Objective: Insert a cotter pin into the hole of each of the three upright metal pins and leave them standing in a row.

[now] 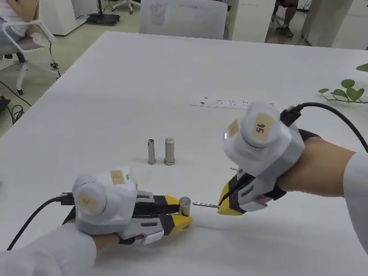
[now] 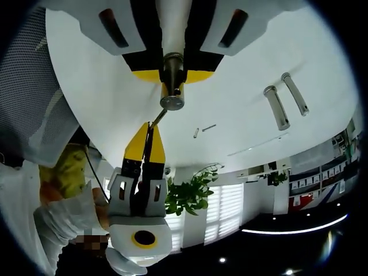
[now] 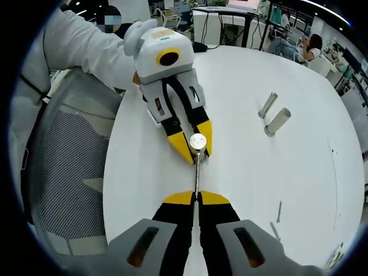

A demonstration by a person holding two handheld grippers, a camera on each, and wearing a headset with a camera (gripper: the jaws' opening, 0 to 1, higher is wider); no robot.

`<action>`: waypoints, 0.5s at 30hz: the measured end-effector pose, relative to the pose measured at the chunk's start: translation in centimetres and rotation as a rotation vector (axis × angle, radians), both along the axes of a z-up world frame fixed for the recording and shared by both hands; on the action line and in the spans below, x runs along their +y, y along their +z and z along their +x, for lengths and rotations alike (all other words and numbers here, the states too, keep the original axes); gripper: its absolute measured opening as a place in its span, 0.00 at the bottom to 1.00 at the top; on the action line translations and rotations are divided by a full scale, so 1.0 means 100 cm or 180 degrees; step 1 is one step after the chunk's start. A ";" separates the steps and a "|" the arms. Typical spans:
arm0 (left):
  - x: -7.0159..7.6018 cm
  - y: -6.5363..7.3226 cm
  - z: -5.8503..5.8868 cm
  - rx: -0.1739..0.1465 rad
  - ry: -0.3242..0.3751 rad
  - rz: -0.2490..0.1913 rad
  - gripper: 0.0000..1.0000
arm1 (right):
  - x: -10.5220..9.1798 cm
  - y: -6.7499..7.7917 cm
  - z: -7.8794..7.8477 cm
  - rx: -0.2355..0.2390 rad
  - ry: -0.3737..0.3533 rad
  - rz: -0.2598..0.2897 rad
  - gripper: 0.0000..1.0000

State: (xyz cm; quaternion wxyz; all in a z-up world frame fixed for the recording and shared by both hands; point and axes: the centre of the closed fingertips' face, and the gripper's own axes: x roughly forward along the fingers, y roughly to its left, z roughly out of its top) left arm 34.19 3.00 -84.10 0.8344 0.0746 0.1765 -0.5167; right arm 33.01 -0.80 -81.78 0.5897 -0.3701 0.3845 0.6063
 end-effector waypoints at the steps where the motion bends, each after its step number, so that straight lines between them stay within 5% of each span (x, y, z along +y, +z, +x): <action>1: 0.000 0.000 0.000 0.0001 -0.0001 -0.0001 0.11 | 0.000 0.000 0.000 0.0000 0.0005 0.0001 0.03; 15: 0.000 -0.001 0.001 -0.0006 -0.0011 -0.0012 0.11 | 0.006 -0.002 0.001 0.0003 0.0070 0.0000 0.03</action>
